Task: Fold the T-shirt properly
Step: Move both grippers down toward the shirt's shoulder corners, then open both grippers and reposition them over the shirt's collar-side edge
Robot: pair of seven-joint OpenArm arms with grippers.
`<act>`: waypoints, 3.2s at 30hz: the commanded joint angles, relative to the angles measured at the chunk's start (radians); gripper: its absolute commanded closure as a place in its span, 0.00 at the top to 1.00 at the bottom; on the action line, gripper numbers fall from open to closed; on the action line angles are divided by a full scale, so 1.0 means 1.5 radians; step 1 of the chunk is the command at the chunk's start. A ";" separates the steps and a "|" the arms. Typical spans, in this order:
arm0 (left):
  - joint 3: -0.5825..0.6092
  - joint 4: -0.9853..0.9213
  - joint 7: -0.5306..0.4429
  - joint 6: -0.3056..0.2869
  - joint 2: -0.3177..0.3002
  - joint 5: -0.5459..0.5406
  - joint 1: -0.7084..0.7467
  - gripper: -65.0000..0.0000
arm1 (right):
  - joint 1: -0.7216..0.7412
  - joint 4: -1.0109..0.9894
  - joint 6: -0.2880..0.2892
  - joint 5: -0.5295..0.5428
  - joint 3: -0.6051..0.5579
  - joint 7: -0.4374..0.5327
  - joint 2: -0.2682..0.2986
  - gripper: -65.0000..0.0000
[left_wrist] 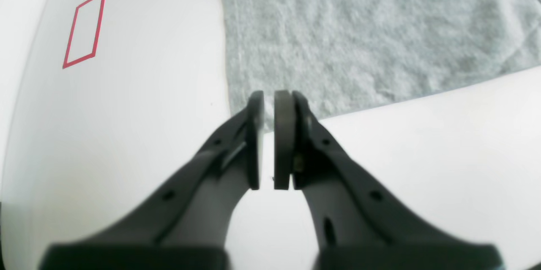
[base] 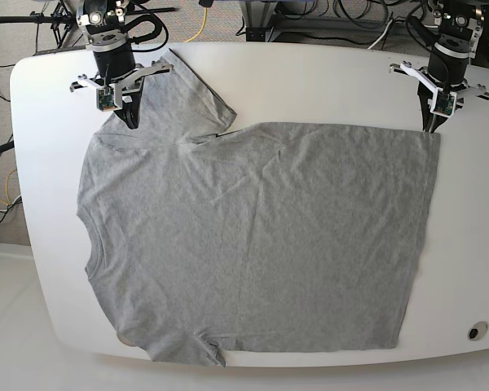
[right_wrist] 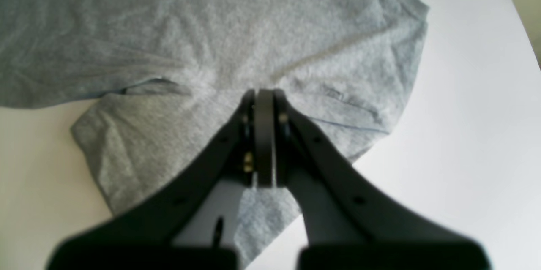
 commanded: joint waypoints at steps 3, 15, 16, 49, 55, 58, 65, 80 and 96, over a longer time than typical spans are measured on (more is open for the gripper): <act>-0.003 0.002 -0.035 0.002 0.001 -0.004 -0.010 0.00 | 0.008 0.014 -0.005 -0.003 -0.002 0.011 -0.016 0.00; -0.007 0.005 -0.018 -0.003 0.008 -0.045 -0.034 0.29 | 0.016 -0.002 -0.006 0.006 -0.007 0.022 -0.031 0.26; -0.007 0.004 -0.016 -0.004 0.006 -0.047 -0.035 0.30 | 0.017 -0.003 -0.006 0.005 -0.008 0.022 -0.030 0.28; -0.068 -0.036 0.098 -0.033 -0.004 -0.192 -0.081 0.56 | 0.078 -0.063 0.014 0.096 0.044 -0.030 -0.028 0.34; -0.091 -0.042 0.142 -0.036 0.002 -0.184 -0.093 0.55 | 0.108 -0.107 0.068 0.207 0.033 -0.054 -0.011 0.40; -0.102 -0.044 0.151 -0.043 0.003 -0.182 -0.092 0.53 | 0.109 -0.109 0.078 0.235 0.035 -0.059 -0.005 0.42; -0.130 -0.069 0.167 -0.104 0.007 -0.187 -0.088 0.46 | 0.096 -0.104 0.082 0.262 0.045 -0.054 0.012 0.42; -0.157 -0.077 0.151 -0.124 0.032 -0.194 -0.080 0.48 | 0.072 -0.117 0.078 0.372 0.172 -0.142 -0.007 0.42; -0.130 -0.059 0.128 -0.145 0.046 -0.188 -0.057 0.52 | 0.035 -0.131 0.090 0.442 0.255 -0.258 -0.031 0.51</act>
